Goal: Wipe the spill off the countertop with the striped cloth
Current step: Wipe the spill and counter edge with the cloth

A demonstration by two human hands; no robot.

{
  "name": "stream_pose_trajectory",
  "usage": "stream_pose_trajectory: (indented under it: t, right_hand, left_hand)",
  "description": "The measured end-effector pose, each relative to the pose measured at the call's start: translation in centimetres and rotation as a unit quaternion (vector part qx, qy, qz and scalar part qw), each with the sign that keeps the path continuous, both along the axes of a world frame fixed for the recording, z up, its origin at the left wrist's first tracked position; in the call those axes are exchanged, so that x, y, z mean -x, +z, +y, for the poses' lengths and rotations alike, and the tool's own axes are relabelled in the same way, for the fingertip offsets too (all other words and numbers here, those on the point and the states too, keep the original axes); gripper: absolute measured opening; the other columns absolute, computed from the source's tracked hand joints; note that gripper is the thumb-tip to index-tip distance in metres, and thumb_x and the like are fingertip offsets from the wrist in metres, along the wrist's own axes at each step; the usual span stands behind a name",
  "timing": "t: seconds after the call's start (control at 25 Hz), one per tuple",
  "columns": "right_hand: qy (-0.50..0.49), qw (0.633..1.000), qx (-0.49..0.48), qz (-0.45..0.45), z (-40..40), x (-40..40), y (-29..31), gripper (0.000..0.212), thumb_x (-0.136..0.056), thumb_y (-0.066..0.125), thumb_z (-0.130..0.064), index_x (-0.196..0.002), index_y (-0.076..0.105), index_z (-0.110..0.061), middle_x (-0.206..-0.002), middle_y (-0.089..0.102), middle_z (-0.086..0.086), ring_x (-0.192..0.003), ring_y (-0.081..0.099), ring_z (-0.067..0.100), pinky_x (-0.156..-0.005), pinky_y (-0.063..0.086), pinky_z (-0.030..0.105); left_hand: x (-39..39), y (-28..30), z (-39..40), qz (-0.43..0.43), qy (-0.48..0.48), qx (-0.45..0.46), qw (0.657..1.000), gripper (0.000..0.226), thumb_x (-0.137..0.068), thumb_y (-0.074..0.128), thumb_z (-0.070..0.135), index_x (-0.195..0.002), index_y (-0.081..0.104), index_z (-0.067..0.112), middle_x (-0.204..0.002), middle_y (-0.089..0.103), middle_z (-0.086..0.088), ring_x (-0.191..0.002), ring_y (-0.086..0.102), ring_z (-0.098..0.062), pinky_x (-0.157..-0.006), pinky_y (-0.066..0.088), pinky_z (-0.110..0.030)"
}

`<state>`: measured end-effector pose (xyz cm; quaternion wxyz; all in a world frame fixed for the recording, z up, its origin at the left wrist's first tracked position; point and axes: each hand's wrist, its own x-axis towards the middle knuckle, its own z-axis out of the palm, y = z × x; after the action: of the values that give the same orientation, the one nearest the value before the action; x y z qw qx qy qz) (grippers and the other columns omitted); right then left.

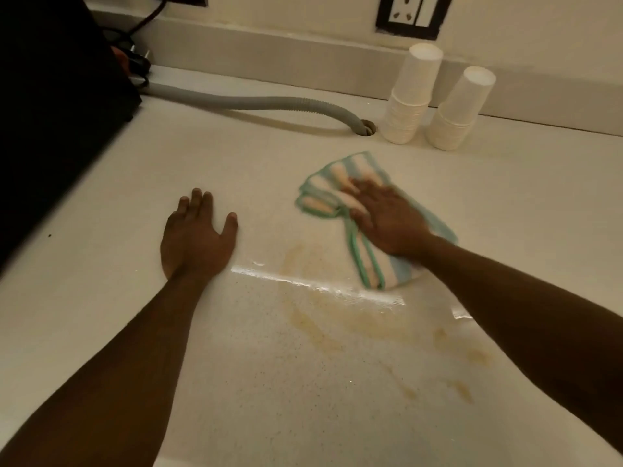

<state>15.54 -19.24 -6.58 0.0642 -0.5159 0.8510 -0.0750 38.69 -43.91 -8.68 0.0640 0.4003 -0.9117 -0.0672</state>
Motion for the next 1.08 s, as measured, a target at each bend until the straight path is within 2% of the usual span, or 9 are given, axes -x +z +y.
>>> stream_pose_trajectory:
  t: [0.08,0.16,0.32,0.48,0.64,0.76,0.88,1.0,1.08]
  right_hand:
    - [-0.095,0.995,-0.012,0.005,-2.9,1.4,0.0,0.053,-0.103,0.024,-0.042,-0.153,0.019,-0.026,-0.163,0.015,0.001,-0.149,0.015,0.023,-0.120,0.012,0.042]
    - [-0.113,0.993,-0.015,0.009,-7.3,0.3,0.1,0.055,-0.103,0.022,-0.043,-0.154,0.017,-0.024,-0.164,0.012,0.001,-0.150,0.012,0.023,-0.120,0.011,0.044]
    - [0.015,0.999,-0.030,0.004,-10.1,-4.7,0.0,0.055,-0.102,0.021,-0.046,-0.153,0.015,-0.029,-0.164,0.011,-0.002,-0.150,0.012,0.020,-0.120,0.009,0.042]
    - [0.165,0.985,-0.043,-0.011,-2.9,-6.0,0.2,0.057,-0.099,0.011,-0.056,-0.152,0.014,-0.036,-0.162,0.013,-0.006,-0.149,0.009,0.013,-0.119,0.004,0.036]
    - [-0.007,1.000,-0.002,-0.005,3.6,0.6,0.4,0.050,-0.103,0.029,-0.041,-0.151,0.020,-0.032,-0.161,0.022,-0.001,-0.148,0.019,0.020,-0.119,0.013,0.038]
    - [-0.146,0.989,-0.012,0.012,5.4,3.3,-0.1,0.052,-0.103,0.025,-0.045,-0.152,0.019,-0.031,-0.162,0.019,-0.001,-0.149,0.016,0.021,-0.119,0.012,0.041]
    - [-0.212,0.977,-0.017,0.023,2.5,1.2,-0.1,0.054,-0.102,0.023,-0.046,-0.153,0.019,-0.027,-0.163,0.016,0.002,-0.149,0.016,0.024,-0.119,0.014,0.045]
    - [-0.108,0.994,-0.024,0.005,0.2,-3.3,-0.2,0.055,-0.101,0.020,-0.048,-0.153,0.017,-0.029,-0.163,0.012,-0.001,-0.150,0.013,0.022,-0.119,0.011,0.043]
    - [-0.016,0.999,-0.031,-0.004,3.3,-5.8,-0.3,0.055,-0.100,0.018,-0.050,-0.152,0.017,-0.033,-0.163,0.013,-0.005,-0.149,0.012,0.015,-0.118,0.009,0.040]
  left_hand:
    - [0.1,0.0,0.0,-0.001,0.003,0.002,1.000,0.074,-0.094,0.022,0.058,-0.153,0.024,0.013,-0.162,0.021,-0.005,-0.149,0.018,-0.023,-0.120,0.015,-0.038]
    - [0.1,0.2,-0.1,-0.005,-0.001,-0.001,1.000,0.073,-0.094,0.019,0.058,-0.153,0.024,0.013,-0.162,0.021,-0.006,-0.149,0.018,-0.024,-0.120,0.016,-0.038]
    - [0.0,0.1,-0.4,0.002,-0.001,-0.019,1.000,0.070,-0.097,0.013,0.055,-0.153,0.023,0.015,-0.163,0.019,-0.004,-0.150,0.016,-0.023,-0.120,0.015,-0.039]
    - [-0.1,0.1,-0.3,0.001,-0.002,-0.027,1.000,0.067,-0.098,0.013,0.052,-0.154,0.021,0.016,-0.163,0.016,-0.003,-0.150,0.014,-0.022,-0.121,0.013,-0.039]
    - [-0.2,0.3,-0.1,0.006,-0.008,-0.024,1.000,0.068,-0.098,0.014,0.052,-0.153,0.022,0.014,-0.163,0.017,-0.004,-0.150,0.014,-0.022,-0.121,0.013,-0.039]
    - [-0.2,0.3,0.2,-0.002,-0.007,-0.017,1.000,0.070,-0.097,0.015,0.054,-0.153,0.020,0.012,-0.163,0.017,-0.006,-0.150,0.015,-0.024,-0.121,0.014,-0.039]
    - [0.1,0.5,0.5,-0.015,-0.018,-0.014,1.000,0.073,-0.096,0.016,0.056,-0.154,0.016,0.011,-0.163,0.016,-0.008,-0.150,0.015,-0.026,-0.121,0.014,-0.040]
    - [-0.1,0.8,0.2,-0.015,-0.010,-0.027,0.999,0.074,-0.096,0.018,0.056,-0.155,0.012,0.012,-0.163,0.015,-0.009,-0.150,0.013,-0.026,-0.121,0.014,-0.041]
    - [-0.3,1.1,0.5,-0.021,-0.014,-0.039,0.999,0.070,-0.098,0.019,0.052,-0.154,0.014,0.010,-0.163,0.016,-0.010,-0.150,0.016,-0.028,-0.121,0.017,-0.044]
